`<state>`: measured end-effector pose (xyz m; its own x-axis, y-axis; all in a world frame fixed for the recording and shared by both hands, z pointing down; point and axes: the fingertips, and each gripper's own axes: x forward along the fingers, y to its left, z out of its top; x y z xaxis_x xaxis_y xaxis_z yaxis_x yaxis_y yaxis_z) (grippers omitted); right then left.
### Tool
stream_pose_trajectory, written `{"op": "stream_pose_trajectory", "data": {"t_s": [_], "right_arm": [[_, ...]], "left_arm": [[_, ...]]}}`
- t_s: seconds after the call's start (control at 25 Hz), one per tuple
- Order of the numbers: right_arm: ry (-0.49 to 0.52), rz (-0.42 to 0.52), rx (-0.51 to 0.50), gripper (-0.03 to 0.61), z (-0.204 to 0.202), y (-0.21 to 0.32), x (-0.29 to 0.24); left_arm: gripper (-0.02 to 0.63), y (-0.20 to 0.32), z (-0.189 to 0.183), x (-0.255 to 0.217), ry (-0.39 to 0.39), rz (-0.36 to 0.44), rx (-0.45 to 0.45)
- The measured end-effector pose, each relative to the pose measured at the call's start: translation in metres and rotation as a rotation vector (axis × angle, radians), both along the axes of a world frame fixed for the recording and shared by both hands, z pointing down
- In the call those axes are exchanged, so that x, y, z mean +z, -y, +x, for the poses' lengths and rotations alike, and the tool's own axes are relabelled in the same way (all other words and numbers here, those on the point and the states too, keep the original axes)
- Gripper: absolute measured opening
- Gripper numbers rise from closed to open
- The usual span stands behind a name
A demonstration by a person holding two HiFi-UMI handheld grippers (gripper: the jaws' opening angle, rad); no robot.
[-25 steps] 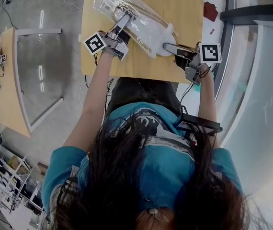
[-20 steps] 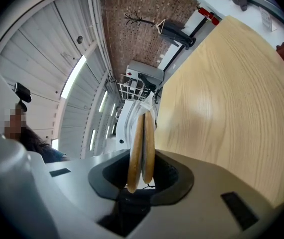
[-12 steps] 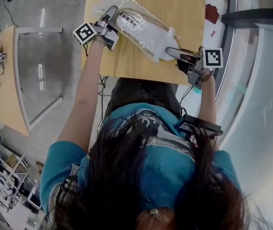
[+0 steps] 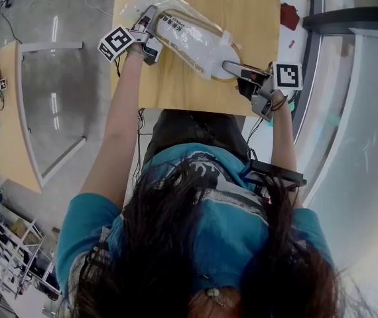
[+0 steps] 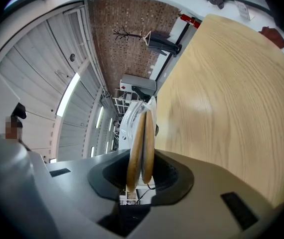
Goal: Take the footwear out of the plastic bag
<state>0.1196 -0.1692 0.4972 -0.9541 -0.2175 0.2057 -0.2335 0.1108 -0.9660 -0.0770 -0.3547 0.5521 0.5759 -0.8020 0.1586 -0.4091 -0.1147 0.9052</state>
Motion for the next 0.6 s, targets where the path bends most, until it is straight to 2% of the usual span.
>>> {"op": "stream_pose_trajectory", "data": {"t_s": [0.16,0.32,0.44,0.6], "right_arm": [[-0.034,-0.031,0.009,0.098,0.011,-0.005,0.008],[-0.004,-0.062,0.04,0.098,0.038,-0.012,0.013],[-0.048,-0.071,0.038,0.098,0.05,-0.016,0.014],[-0.099,-0.064,0.115,0.097,0.091,-0.014,0.009]], "left_arm": [[0.0,0.005,-0.022,0.017,-0.015,-0.046,-0.116],[0.0,0.009,-0.02,0.026,0.018,-0.052,-0.073],[0.0,0.014,-0.045,0.034,0.025,-0.095,-0.19],[0.0,0.012,-0.093,0.041,0.059,-0.116,-0.356]]}}
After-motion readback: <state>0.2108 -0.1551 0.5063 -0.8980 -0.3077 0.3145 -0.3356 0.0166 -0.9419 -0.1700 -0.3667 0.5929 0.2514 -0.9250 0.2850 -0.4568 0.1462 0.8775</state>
